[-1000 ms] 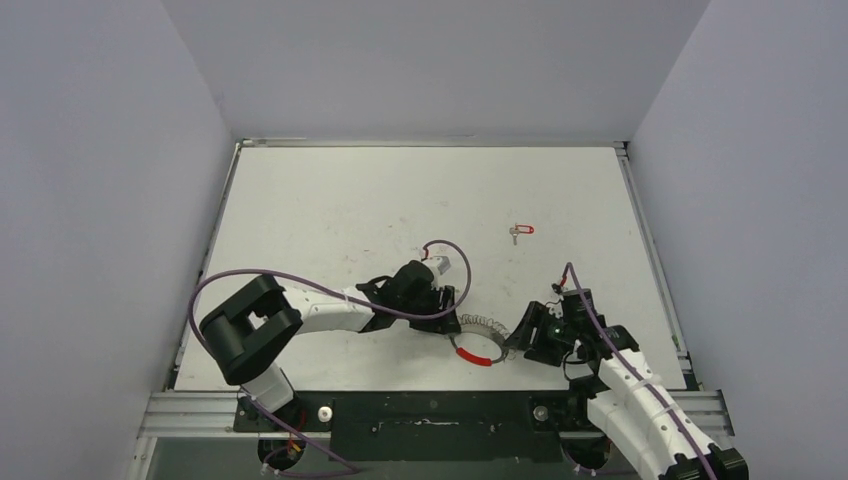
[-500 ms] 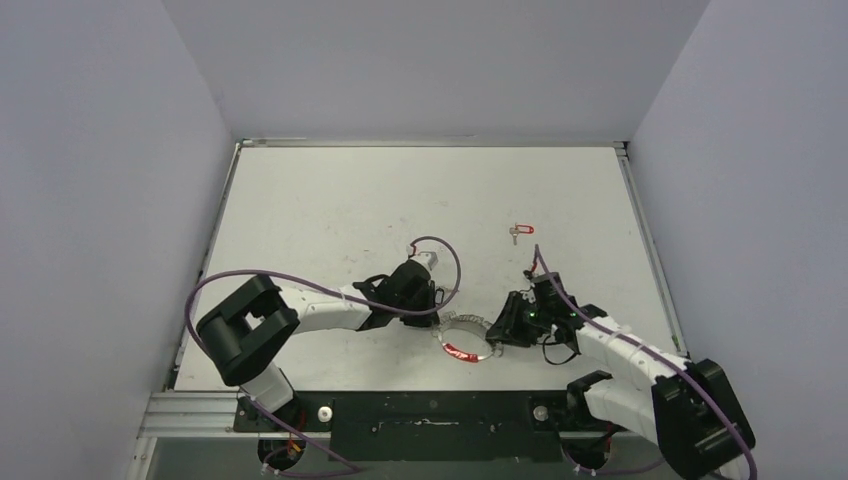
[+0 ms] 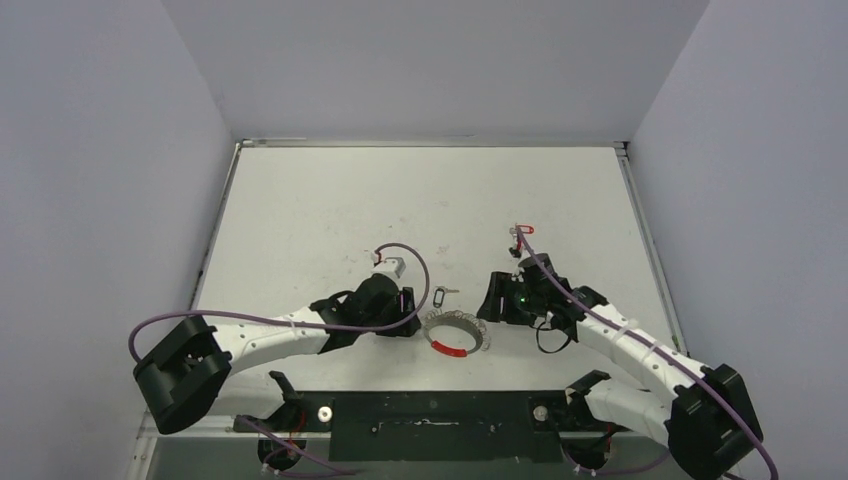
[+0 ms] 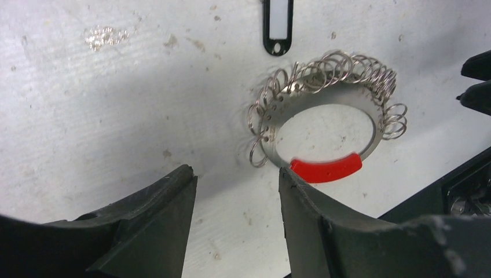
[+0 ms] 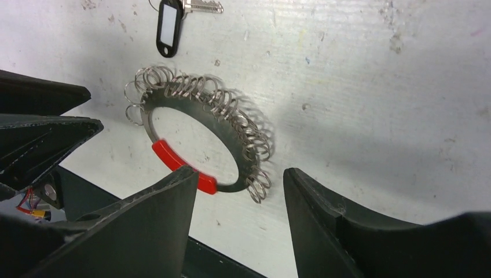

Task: Put the keys on the keyring
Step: Adjust the keyring at the center of the board.

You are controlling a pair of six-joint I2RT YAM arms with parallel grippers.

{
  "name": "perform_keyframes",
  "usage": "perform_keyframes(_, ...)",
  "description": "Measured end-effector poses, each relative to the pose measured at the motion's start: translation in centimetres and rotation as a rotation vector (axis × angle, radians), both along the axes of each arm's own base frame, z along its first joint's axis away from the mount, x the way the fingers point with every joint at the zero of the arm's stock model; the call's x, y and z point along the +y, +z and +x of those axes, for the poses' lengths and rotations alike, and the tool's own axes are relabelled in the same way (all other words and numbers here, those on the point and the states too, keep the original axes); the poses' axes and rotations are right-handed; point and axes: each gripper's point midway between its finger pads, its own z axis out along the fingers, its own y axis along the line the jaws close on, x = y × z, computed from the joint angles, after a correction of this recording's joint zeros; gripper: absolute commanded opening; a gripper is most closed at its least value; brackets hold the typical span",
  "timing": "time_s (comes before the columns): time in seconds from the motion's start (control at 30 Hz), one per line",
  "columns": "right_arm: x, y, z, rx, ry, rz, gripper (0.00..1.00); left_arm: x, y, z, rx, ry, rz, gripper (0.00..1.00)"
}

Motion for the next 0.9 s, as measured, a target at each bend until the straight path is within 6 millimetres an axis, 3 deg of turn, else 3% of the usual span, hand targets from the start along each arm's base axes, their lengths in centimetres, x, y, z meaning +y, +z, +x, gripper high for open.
perform_keyframes(0.07,-0.4,0.0,-0.6,-0.008,-0.009,0.009,0.56,0.5,-0.3,-0.6,0.005,0.002,-0.013,0.53)
perform_keyframes(0.17,-1.2,-1.8,-2.4,0.038,-0.026,0.007,0.52,1.1,-1.5,-1.6,0.028,0.004,-0.035,0.53)
perform_keyframes(0.3,-1.5,-4.4,-4.7,0.136,-0.047,0.029,0.38,0.5,-1.8,-1.9,0.038,0.011,-0.095,0.51)
perform_keyframes(0.4,-0.5,-4.6,-4.6,0.143,-0.047,0.080,0.31,-0.6,-1.7,-1.7,0.041,0.011,-0.137,0.49)
perform_keyframes(0.63,1.6,-4.7,-4.4,0.189,0.021,0.106,0.26,-2.2,-1.8,-1.4,0.035,-0.012,-0.176,0.40)
perform_keyframes(0.77,2.2,-4.7,-3.8,0.188,0.053,0.085,0.26,-2.0,-2.0,-1.6,0.034,-0.013,-0.154,0.35)
perform_keyframes(0.9,2.3,-4.6,-2.9,0.161,0.066,0.047,0.43,-0.8,-2.0,-1.6,0.024,0.016,-0.107,0.35)
